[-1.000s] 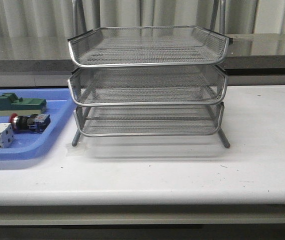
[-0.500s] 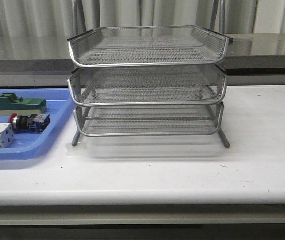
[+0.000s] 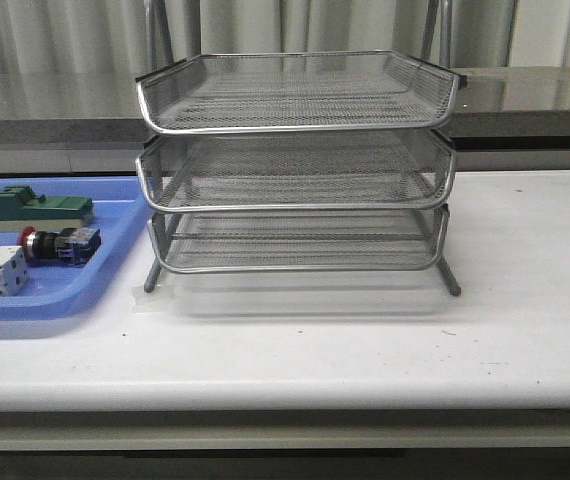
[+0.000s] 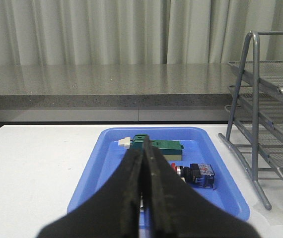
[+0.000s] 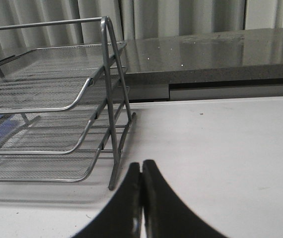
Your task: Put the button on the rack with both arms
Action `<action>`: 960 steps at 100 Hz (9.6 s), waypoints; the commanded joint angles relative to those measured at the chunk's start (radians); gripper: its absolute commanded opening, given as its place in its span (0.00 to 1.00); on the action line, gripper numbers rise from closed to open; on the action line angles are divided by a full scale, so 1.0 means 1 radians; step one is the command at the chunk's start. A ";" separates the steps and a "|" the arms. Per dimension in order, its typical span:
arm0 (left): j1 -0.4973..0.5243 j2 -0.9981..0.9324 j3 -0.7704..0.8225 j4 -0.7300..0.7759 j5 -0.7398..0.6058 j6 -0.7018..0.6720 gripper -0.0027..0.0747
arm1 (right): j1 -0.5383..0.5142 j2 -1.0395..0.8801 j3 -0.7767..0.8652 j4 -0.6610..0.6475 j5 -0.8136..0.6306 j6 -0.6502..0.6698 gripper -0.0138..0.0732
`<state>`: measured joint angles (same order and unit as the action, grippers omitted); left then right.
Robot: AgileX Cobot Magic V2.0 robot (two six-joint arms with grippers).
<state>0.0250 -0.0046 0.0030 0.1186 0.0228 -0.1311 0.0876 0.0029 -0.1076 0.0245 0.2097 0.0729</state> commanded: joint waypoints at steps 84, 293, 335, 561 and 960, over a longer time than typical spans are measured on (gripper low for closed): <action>0.000 -0.031 0.043 -0.010 -0.080 -0.012 0.01 | -0.006 0.800 -0.520 0.488 0.362 0.003 0.09; 0.000 -0.031 0.043 -0.010 -0.080 -0.012 0.01 | 0.017 1.664 -0.735 1.907 0.380 -1.272 0.57; 0.000 -0.031 0.043 -0.010 -0.080 -0.012 0.01 | 0.017 1.665 -0.706 1.897 0.350 -1.271 0.09; 0.000 -0.031 0.043 -0.010 -0.080 -0.012 0.01 | 0.016 0.879 -0.326 1.056 0.247 -0.770 0.72; 0.000 1.132 -0.915 -0.032 0.383 0.005 0.01 | -0.014 0.471 -0.621 -0.004 0.654 -0.107 0.08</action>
<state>0.0250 1.0526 -0.8330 0.0815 0.4580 -0.1275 0.0811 0.4681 -0.7056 0.0242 0.9288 -0.0331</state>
